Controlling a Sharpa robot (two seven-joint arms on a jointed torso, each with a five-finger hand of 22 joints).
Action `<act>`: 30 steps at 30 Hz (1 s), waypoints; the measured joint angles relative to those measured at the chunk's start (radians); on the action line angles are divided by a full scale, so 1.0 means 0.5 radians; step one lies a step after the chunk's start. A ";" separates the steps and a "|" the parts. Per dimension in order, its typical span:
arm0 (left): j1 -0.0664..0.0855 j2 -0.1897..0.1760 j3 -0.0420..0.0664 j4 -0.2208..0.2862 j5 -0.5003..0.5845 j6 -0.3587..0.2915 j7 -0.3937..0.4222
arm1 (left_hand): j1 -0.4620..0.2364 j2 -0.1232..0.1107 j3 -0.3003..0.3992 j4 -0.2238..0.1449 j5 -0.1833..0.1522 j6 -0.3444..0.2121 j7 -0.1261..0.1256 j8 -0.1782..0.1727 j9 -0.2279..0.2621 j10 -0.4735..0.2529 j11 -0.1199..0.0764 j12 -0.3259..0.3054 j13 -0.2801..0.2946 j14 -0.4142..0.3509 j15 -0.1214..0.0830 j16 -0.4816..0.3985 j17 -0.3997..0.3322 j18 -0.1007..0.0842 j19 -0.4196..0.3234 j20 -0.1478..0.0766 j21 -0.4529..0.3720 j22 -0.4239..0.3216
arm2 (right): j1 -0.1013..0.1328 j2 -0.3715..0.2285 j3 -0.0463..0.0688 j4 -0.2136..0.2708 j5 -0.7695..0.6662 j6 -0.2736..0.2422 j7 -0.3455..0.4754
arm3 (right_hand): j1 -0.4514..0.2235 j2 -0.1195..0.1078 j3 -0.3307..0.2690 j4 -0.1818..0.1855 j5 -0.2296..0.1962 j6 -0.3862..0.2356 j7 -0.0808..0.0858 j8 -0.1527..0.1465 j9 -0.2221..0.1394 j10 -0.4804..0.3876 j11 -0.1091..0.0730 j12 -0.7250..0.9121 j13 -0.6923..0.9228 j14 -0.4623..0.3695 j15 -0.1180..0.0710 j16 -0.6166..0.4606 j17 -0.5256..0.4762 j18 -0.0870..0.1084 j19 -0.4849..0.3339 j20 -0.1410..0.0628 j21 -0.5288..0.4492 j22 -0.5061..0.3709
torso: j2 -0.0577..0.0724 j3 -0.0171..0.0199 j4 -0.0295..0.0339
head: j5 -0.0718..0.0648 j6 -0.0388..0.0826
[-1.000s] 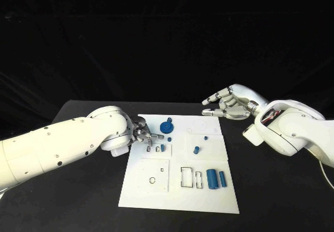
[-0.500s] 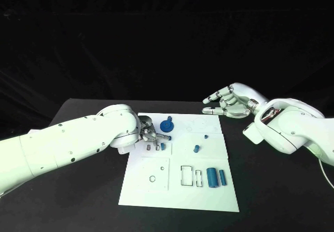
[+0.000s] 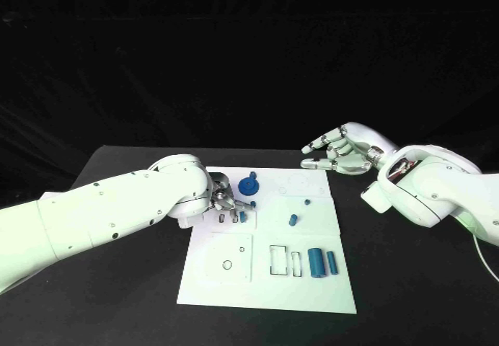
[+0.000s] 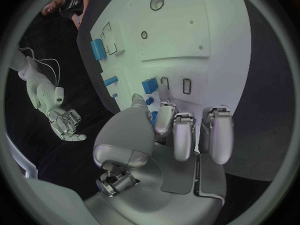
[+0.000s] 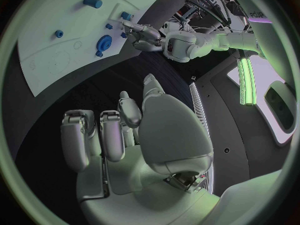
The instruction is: Assemble the parts on the task board
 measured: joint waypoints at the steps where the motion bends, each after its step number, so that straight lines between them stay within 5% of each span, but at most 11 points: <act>1: -0.001 0.004 -0.001 -0.005 0.000 0.003 0.000 | 0.006 0.004 0.006 -0.006 0.000 0.000 0.000 0.007 0.008 0.000 0.000 0.000 0.002 0.000 0.000 0.000 0.000 0.000 0.000 0.000 0.000 0.000 | 0.000 0.000 0.000 0.000 0.000 0.000 0.000 | 0.000 0.000 0.000 0.000 0.000 0.000 0.000 0.000 0.000 0.000 0.000 0.000 0.000 0.000 0.000 0.000 0.000 0.000 0.000 0.000 0.000 0.000 | 0.000 0.0000 0.000 | 0.000 -0.001; 30: -0.004 0.035 -0.002 -0.023 -0.002 0.044 -0.003 | 0.093 -0.031 0.136 -0.023 0.008 -0.021 -0.007 0.007 0.069 -0.007 0.007 -0.012 0.009 -0.001 0.001 0.000 0.000 0.000 0.000 0.000 0.000 0.000 | -0.007 0.041 -0.006 -0.046 0.016 0.015 -0.005 | 0.000 0.000 -0.005 -0.005 0.020 0.000 0.000 0.000 0.001 0.000 0.000 -0.001 -0.002 -0.008 -0.007 -0.011 -0.001 0.000 -0.007 -0.007 -0.008 0.000 | -0.001 -0.0002 0.002 | 0.008 -0.021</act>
